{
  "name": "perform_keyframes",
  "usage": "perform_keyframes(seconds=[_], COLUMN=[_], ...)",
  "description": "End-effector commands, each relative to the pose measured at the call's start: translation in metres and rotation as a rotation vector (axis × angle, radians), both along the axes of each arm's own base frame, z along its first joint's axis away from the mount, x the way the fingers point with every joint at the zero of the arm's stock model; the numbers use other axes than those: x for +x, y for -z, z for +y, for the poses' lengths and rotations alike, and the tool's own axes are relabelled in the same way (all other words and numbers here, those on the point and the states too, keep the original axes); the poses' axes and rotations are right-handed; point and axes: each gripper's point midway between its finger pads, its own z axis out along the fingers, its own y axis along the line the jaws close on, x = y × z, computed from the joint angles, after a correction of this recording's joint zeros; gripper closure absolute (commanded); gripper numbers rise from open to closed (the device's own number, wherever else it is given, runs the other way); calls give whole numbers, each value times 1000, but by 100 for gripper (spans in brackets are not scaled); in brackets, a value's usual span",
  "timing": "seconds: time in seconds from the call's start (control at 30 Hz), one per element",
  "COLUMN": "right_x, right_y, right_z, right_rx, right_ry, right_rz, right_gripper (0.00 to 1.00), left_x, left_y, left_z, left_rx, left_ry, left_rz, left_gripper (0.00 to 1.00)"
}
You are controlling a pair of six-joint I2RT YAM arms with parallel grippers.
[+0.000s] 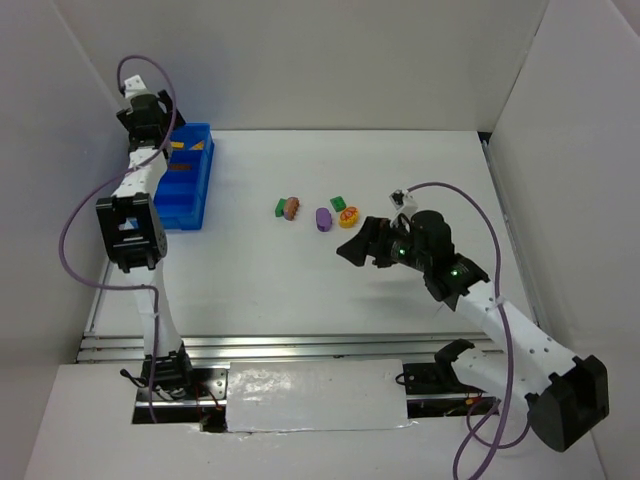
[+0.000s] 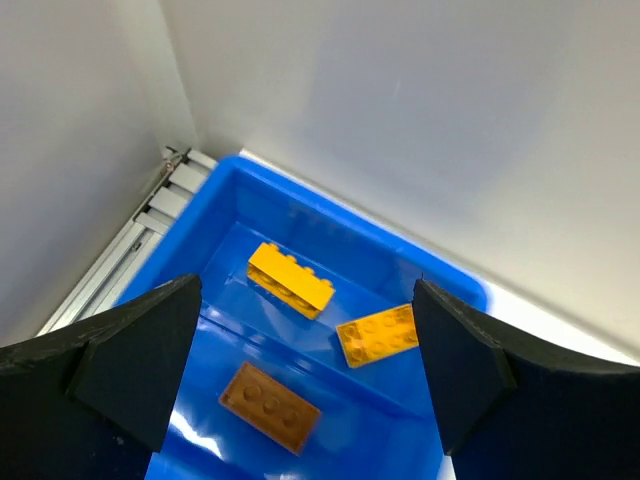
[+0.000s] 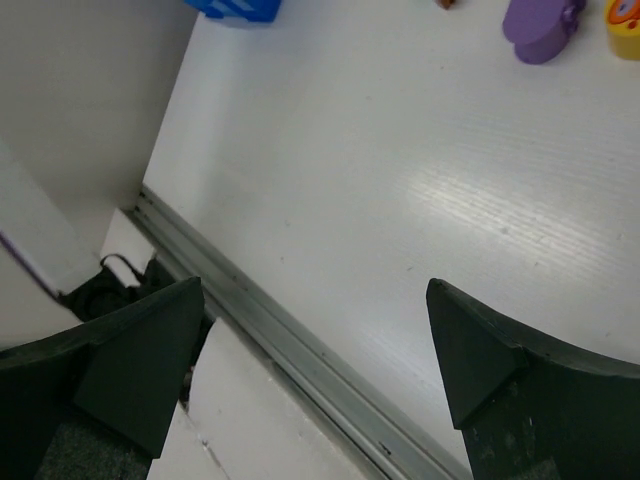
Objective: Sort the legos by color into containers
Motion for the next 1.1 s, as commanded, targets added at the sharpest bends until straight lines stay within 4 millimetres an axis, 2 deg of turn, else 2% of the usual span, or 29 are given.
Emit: perform_keyframes(seconds=[0.0,0.03,0.07,0.1,0.13,0.17,0.2,0.23,0.27,0.3,0.33,0.37,0.4,0.43,0.47,0.5,0.53,0.57,0.6,0.63,0.67,0.7,0.73,0.8,0.83,0.87,0.93,1.0,1.07], right_x=[38,47,65,75,85,102,118,122,134,145,155,161,169,176,182,192,195,199,206,209,215,217,218,220,220,220,209,207,202], right_y=[-16,-22,-9,-6,-11,9,-4,6,27,19,38,43,35,55,60,53,76,82,81,101,102,109,123,140,144,148,163,162,168], right_z=[-6,-9,-17,-23,-29,-38,-41,-50,-56,-57,-61,-61,-61,-60,-60,-55,-54,-51,-44,-42,-40,-39,-36,-32,-31,-34,-37,-35,-36], right_rx=[-42,-57,-111,-136,-168,-249,-255,-309,-379,-382,-429,-449,-464,-515,-535,-531,-585,-599,-585,-619,-621,-628,-639,-654,-659,-668,-693,-671,-671], right_ry=[111,147,229,284,331,406,456,499,549,586,613,623,638,639,645,648,628,618,595,580,582,575,559,538,536,544,536,537,530], right_rz=[-45,-40,-6,16,30,76,65,115,158,163,200,213,209,243,257,245,291,302,304,337,339,349,372,396,407,423,463,452,462], right_gripper=[0,0,0,0,0,0,0,0,0,0,0,0,0,0,1,1,2,4,6,8,9,10,11,13,14,16,20,25,33], left_x=[-37,-55,-65,-88,-99,-111,-133,-149,-161,-186,-198,-210,-232,-244,-254,-278,-290,-302,-324,-334,-352,-359,-366,-380,-382,-385,-385,-382,-379], left_y=[-126,-164,-173,-189,-193,-200,-220,-212,-203,-213,-210,-197,-210,-204,-183,-195,-173,-172,-182,-165,-170,-166,-152,-148,-135,-133,-116,-101,-95], left_z=[-12,-22,-27,-35,-40,-44,-49,-54,-60,-68,-72,-82,-91,-98,-115,-125,-134,-150,-157,-162,-168,-169,-169,-169,-176,-184,-189,-191,-191], left_rx=[-96,-124,-139,-163,-208,-232,-256,-309,-329,-350,-362,-375,-355,-353,-361,-324,-323,-304,-263,-260,-221,-211,-203,-170,-168,-167,-184,-192,-190], left_ry=[-12,10,20,24,23,20,17,0,10,21,24,54,92,113,174,217,236,294,337,348,399,407,410,402,421,448,472,476,477], left_rz=[-202,-255,-252,-227,-219,-207,-225,-173,-136,-129,-109,-64,-73,-42,14,-12,37,39,10,48,33,40,72,67,91,92,133,156,160], left_gripper=[0,0,0,0,1,0,0,0,0,1,1,0,1,0,0,0,0,1,1,0,0,1,1,0,0,1,0,0,0])
